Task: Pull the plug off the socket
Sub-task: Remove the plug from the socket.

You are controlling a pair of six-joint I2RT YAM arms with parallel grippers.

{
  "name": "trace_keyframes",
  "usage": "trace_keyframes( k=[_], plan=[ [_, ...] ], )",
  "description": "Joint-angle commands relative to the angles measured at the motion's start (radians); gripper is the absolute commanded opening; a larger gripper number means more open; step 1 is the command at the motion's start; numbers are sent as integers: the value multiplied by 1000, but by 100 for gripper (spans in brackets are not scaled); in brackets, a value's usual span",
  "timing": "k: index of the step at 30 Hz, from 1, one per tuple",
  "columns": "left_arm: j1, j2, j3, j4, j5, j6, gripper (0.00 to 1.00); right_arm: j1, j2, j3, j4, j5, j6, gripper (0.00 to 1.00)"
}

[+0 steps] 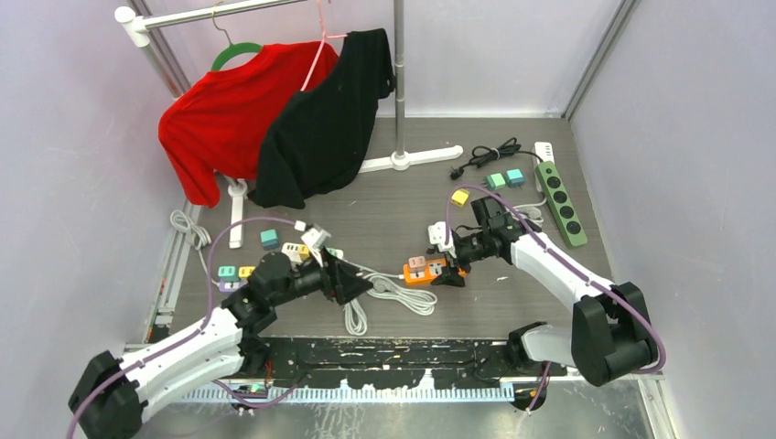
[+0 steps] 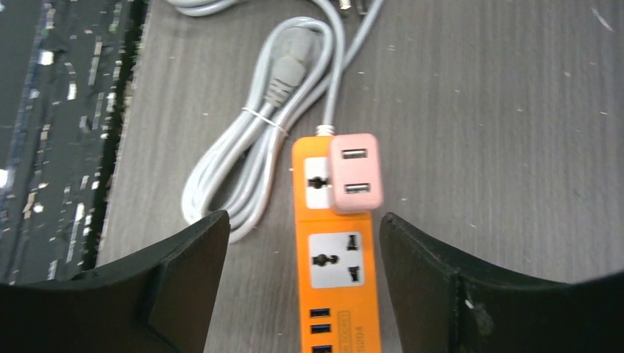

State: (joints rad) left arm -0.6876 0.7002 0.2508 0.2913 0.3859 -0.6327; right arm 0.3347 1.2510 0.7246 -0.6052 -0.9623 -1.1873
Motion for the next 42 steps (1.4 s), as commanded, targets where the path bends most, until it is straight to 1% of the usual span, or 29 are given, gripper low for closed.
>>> trace_keyframes(
  k=[1, 3, 6, 8, 12, 14, 15, 16, 18, 21, 27, 30, 33, 38, 42],
  plan=[
    [-178, 59, 24, 102, -251, 254, 69, 26, 1, 6, 228, 68, 166, 77],
    [-243, 111, 36, 109, -332, 326, 70, 46, 17, 7, 253, 91, 187, 73],
    [-314, 193, 63, 113, -436, 429, 74, 74, 35, 4, 294, 121, 215, 69],
    [-341, 251, 72, 147, -470, 493, 77, 90, 50, 6, 295, 122, 213, 67],
    [-357, 316, 48, 296, -452, 595, 82, 116, 84, 14, 282, 132, 197, 60],
    [-356, 345, 29, 382, -423, 641, 86, 127, 98, 21, 276, 144, 190, 56],
    [-357, 362, 22, 420, -405, 667, 97, 132, 105, 24, 274, 149, 186, 54],
    [-357, 384, 22, 447, -394, 692, 100, 137, 110, 29, 268, 151, 184, 52],
    [-356, 432, 38, 471, -378, 733, 100, 142, 119, 34, 258, 155, 175, 49],
    [-355, 529, 81, 480, -342, 787, 100, 144, 123, 42, 234, 161, 157, 41],
    [-350, 738, 121, 685, -317, 812, 98, 122, 112, 67, 170, 171, 122, 25],
    [-350, 827, 170, 720, -286, 812, 96, 72, 100, 68, 144, 153, 102, 20],
    [-349, 908, 215, 741, -270, 814, 95, 25, 81, 69, 118, 128, 78, 17],
    [-345, 996, 276, 746, -223, 834, 95, -25, 63, 68, 80, 74, 42, 15],
    [-312, 1063, 313, 767, -163, 819, 95, -50, 73, 79, 34, 38, -1, 15]
  ],
)
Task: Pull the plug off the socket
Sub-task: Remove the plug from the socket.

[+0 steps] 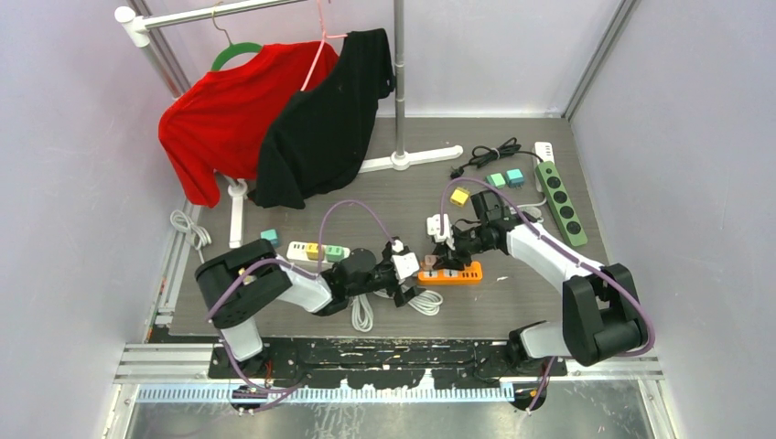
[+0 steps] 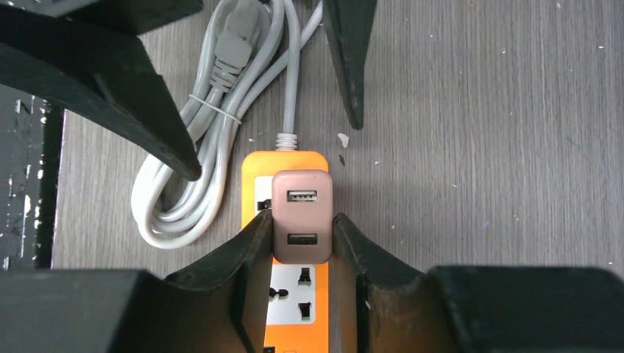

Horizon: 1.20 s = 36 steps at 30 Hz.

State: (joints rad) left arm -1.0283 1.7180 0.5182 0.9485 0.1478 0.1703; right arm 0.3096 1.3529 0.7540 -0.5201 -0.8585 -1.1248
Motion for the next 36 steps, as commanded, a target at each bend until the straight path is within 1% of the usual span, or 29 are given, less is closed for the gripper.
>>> trace_keyframes(
  k=[1, 4, 7, 11, 12, 18, 21, 22, 23, 25, 27, 29, 31, 33, 35, 36],
  plan=[
    [41, 59, 49, 121, 98, 8, 94, -29, -28, 49, -59, -74, -73, 15],
    [77, 106, 52, 185, 182, 9, 92, -34, -25, 47, -71, -83, -92, 15],
    [90, 159, 54, 254, 229, 31, 90, -33, -17, 49, -88, -97, -119, 15],
    [99, 199, 84, 258, 274, 12, 88, -33, -12, 51, -106, -105, -141, 15],
    [100, 209, 91, 256, 289, 4, 84, -33, -11, 50, -106, -105, -142, 15],
    [102, 242, 135, 213, 348, -20, 71, -31, -5, 49, -105, -112, -145, 13],
    [101, 251, 146, 193, 361, -28, 66, -20, -4, 47, -76, -108, -115, 11],
    [102, 254, 147, 190, 365, -30, 63, -15, -5, 43, -58, -103, -85, 11],
    [104, 256, 147, 190, 369, -33, 58, -12, -6, 43, -40, -98, -63, 10],
    [109, 261, 145, 191, 375, -41, 44, -12, -5, 44, -7, -84, -10, 9],
    [115, 264, 136, 194, 375, -47, 31, -15, -8, 51, 5, -62, 7, 8],
    [121, 264, 123, 201, 372, -52, 22, -28, -12, 59, -8, -50, 7, 6],
    [127, 265, 112, 207, 371, -55, 16, -36, -12, 65, -61, -48, -42, 4],
    [132, 267, 108, 207, 371, -59, 14, -37, -3, 70, -172, -83, -187, 2],
    [133, 271, 110, 205, 370, -62, 12, -25, 15, 72, -298, -162, -343, 1],
    [134, 274, 113, 203, 371, -65, 11, -12, 24, 77, -329, -192, -377, 1]
  ],
)
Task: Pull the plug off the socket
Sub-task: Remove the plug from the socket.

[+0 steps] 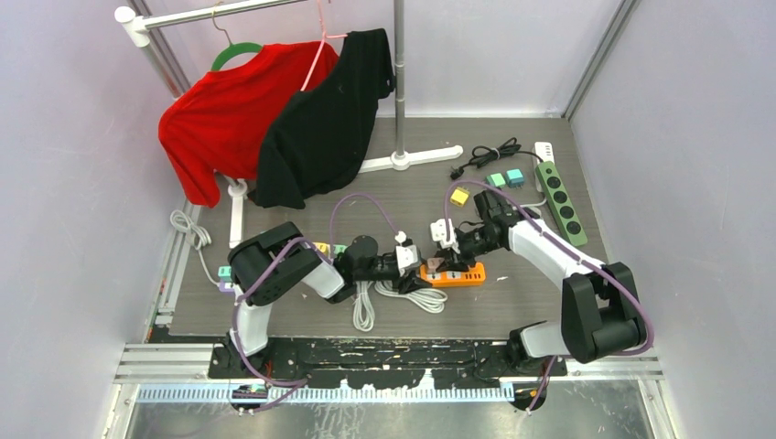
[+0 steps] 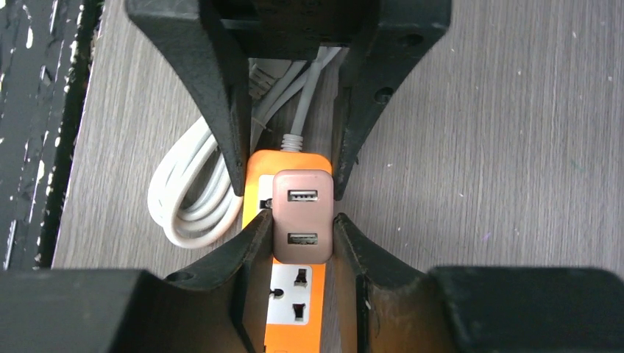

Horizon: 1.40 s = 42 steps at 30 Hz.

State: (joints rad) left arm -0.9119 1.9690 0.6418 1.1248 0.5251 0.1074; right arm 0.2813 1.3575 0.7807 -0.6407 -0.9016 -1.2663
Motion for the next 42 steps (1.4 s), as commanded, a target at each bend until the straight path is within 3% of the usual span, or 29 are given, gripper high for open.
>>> trace_keyframes(
  k=[1, 3, 6, 8, 10, 14, 16, 19, 22, 24, 27, 32, 34, 36, 40, 42],
  plan=[
    [16, 25, -8, 26, -7, -5, 11, 34, 24, 55, -207, -165, -229, 1],
    [17, 28, -5, 26, -7, -10, 10, 64, 19, 52, -106, -166, -74, 1],
    [17, 29, -12, 23, -9, -9, 9, 66, -9, 3, 205, -82, 288, 1],
    [19, 28, -23, 25, -16, -5, 9, 46, -19, -4, 272, -21, 346, 1],
    [21, 29, -36, 38, -20, -5, 7, 2, -21, 13, 194, -49, 297, 1],
    [28, 39, -46, 58, -17, -18, 6, -28, -21, 26, -131, -113, -145, 1],
    [30, 42, -39, 58, -7, -28, 5, -12, 0, 28, -222, -137, -290, 1],
    [30, 43, -30, 58, 0, -38, 5, 45, 12, 36, -195, -150, -224, 1],
    [29, 41, -29, 54, 4, -42, 4, 66, -5, 9, 52, -150, 105, 1],
    [29, 37, -34, 51, 3, -41, 3, 56, -12, -3, 171, -94, 233, 1],
    [31, 33, -44, 49, 0, -37, 3, 3, -8, 17, 106, -73, 182, 1],
    [31, 37, -44, 49, 2, -38, 3, -14, 11, 25, -245, -134, -304, 1],
    [31, 35, -38, 44, 4, -42, 3, 18, 26, 35, -295, -155, -373, 1],
    [31, 31, -33, 31, 6, -43, 2, 46, 26, 38, -261, -179, -320, 1],
    [31, 21, -31, 12, 4, -43, 2, 40, 2, 17, -13, -160, 18, 1],
    [31, 20, -34, 12, 3, -43, 2, 6, -1, 18, 51, -141, 100, 1]
  ],
)
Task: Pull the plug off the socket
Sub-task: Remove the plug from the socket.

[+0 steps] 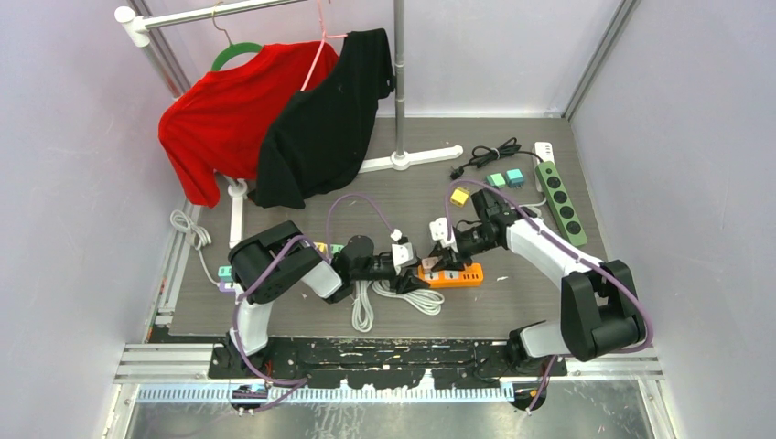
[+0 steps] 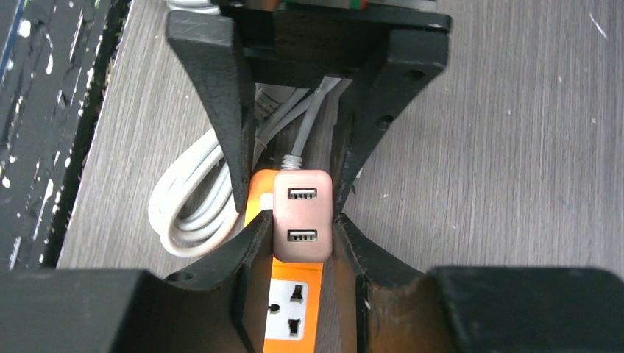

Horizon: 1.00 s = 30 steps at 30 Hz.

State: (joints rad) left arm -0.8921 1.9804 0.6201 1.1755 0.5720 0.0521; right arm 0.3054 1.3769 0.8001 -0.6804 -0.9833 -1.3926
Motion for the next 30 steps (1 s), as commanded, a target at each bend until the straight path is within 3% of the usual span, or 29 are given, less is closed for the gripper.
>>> trace_keyframes(
  k=[1, 10, 16, 20, 22, 30],
  plan=[
    [12, 9, -13, -40, -46, 13, 3, -34, -23, 4, 86, -52, 228, 1],
    [12, -11, 0, -59, -68, -34, 9, -104, -36, 54, -140, -155, 38, 1],
    [11, -61, 6, -73, -106, -92, 46, -147, -26, 114, -256, -212, 47, 1],
    [12, -151, -12, -74, -141, -128, 72, -197, 0, 169, -298, -265, 179, 1],
    [11, -209, -24, -82, -160, -140, 80, -212, 13, 192, -287, -274, 282, 1],
    [10, -432, -79, -235, -190, -259, 87, -239, 56, 221, 4, -230, 930, 1]
  ],
)
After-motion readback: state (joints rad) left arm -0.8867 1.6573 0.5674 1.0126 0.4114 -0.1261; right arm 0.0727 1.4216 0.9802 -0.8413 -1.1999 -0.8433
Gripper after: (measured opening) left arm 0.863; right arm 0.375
